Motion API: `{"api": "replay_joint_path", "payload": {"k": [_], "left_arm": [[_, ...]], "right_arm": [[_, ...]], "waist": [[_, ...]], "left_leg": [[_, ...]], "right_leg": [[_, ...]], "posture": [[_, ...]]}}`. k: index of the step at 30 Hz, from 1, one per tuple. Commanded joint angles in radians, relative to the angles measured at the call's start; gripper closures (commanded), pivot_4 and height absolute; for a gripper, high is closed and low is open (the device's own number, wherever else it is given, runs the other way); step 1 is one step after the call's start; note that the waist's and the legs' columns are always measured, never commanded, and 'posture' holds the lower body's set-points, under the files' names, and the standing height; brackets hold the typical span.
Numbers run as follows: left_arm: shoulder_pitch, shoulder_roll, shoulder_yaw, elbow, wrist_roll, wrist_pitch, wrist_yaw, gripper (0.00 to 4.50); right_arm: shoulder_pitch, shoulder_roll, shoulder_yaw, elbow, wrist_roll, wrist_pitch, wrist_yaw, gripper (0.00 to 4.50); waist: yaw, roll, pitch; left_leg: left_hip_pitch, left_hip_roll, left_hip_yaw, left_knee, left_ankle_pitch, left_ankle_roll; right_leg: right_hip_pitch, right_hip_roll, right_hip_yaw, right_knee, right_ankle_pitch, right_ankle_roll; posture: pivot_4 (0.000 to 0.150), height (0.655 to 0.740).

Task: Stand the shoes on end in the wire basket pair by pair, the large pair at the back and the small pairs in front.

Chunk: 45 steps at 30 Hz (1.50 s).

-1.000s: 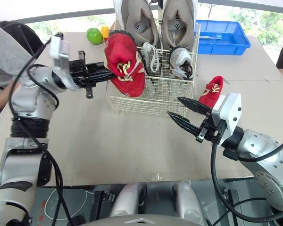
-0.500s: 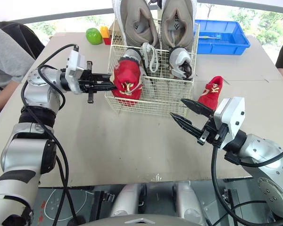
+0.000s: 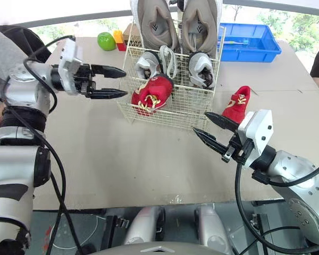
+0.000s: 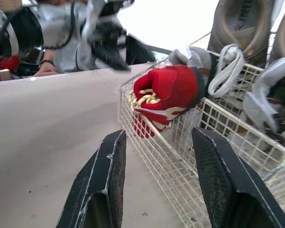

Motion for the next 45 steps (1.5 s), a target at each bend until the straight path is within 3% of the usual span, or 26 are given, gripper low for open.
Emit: {"api": "replay_joint_path", "payload": {"k": [1,7,12,17,20,22,23,24,26,27,30,39,45], "left_arm": [[0.097,0.021,0.056,-0.217,-0.054,0.067,0.013,0.79],[0.260,-0.023,0.075,-0.623,-0.041,0.199,0.249,0.79],[0.318,-0.048,0.059,-0.842,0.021,0.346,0.488,0.79],[0.379,-0.077,0.007,-0.990,0.151,0.365,0.675,0.79],[0.434,-0.096,-0.023,-1.046,0.205,0.330,0.732,1.56],[0.460,-0.094,-0.036,-1.052,0.251,0.276,0.755,2.43],[0.470,-0.096,-0.037,-1.055,0.268,0.256,0.771,2.64],[0.482,-0.103,-0.032,-1.063,0.276,0.237,0.789,3.24],[0.508,-0.124,-0.010,-1.081,0.273,0.230,0.830,3.36],[0.526,-0.139,0.009,-1.089,0.266,0.225,0.854,3.91],[0.579,-0.198,0.091,-1.130,0.222,0.247,0.946,4.38],[0.674,-0.343,0.244,-1.205,0.112,0.307,1.138,4.38],[0.728,-0.390,0.234,-1.280,0.077,0.440,1.225,4.38]], "right_arm": [[-0.028,-0.003,0.005,0.005,-0.010,-0.005,0.026,2.54],[-0.039,-0.009,0.002,0.024,-0.014,0.000,0.055,2.54],[-0.022,-0.014,-0.003,0.011,-0.020,0.009,0.063,2.54],[-0.007,-0.007,-0.005,0.001,-0.027,0.009,0.057,2.54],[-0.001,-0.004,0.000,-0.003,-0.033,0.006,0.055,2.54],[-0.002,-0.003,0.000,-0.005,-0.036,0.008,0.052,2.54],[-0.001,-0.004,-0.003,-0.006,-0.034,0.009,0.052,2.54],[0.000,-0.005,-0.006,-0.006,-0.034,0.009,0.052,2.54],[0.003,-0.006,-0.011,-0.004,-0.035,0.007,0.055,2.54],[0.004,-0.005,-0.010,-0.004,-0.037,0.006,0.055,2.54],[0.009,-0.005,-0.008,-0.008,-0.038,0.007,0.054,2.54],[-0.001,-0.014,-0.008,0.007,-0.033,0.009,0.076,2.54],[-0.009,-0.020,-0.011,0.019,-0.032,0.014,0.093,2.54]], "waist": [[-0.002,0.000,0.000],[0.005,0.000,0.000],[0.000,0.000,0.000],[0.000,0.000,0.000],[0.001,0.000,0.000],[0.001,0.000,0.000],[0.001,0.000,0.000],[0.001,0.000,0.000],[0.001,0.000,0.000],[0.001,0.000,0.000],[0.001,0.000,0.000],[0.000,0.000,-0.001],[0.000,0.000,-0.001]], "left_leg": [[0.000,0.000,0.000,0.000,0.000,0.000],[0.000,0.001,-0.005,0.001,0.000,0.000],[0.002,0.000,-0.004,0.001,0.000,0.000],[0.002,0.000,-0.004,0.001,0.000,0.000],[0.003,0.000,-0.004,0.001,0.000,0.000],[0.003,0.000,-0.004,0.001,0.000,0.000],[0.003,0.000,-0.004,0.001,0.000,0.000],[0.003,0.000,-0.004,0.001,0.000,0.000],[0.003,0.000,-0.004,0.001,0.000,0.000],[0.003,0.000,-0.004,0.001,0.000,0.000],[0.004,0.000,-0.004,0.001,0.000,0.000],[0.004,0.000,-0.004,0.001,0.000,0.000],[0.004,0.000,-0.004,0.001,0.000,0.000]], "right_leg": [[0.000,0.000,0.001,0.000,0.000,0.000],[0.000,0.000,0.001,0.001,0.000,0.000],[0.001,0.000,0.002,0.001,0.000,0.000],[0.001,0.000,0.002,0.001,0.000,0.000],[0.002,0.000,0.003,0.001,0.000,0.000],[0.002,0.000,0.003,0.001,0.000,0.000],[0.002,0.000,0.003,0.001,0.000,0.000],[0.002,0.000,0.003,0.001,0.000,0.000],[0.002,0.000,0.003,0.001,0.000,0.000],[0.002,0.000,0.002,0.001,0.000,0.000],[0.002,0.000,0.003,0.001,0.000,0.000],[0.002,0.000,0.002,0.001,0.000,0.000],[0.003,-0.001,0.003,0.001,0.000,0.000]], "posture": [[0.150,0.7400],[0.150,0.7400],[0.150,0.7400],[0.150,0.7400],[0.150,0.7400],[0.150,0.7400],[0.150,0.7400],[0.150,0.7400],[0.150,0.7400],[0.150,0.7400],[0.150,0.7400],[0.150,0.7400],[0.150,0.7400]]}}
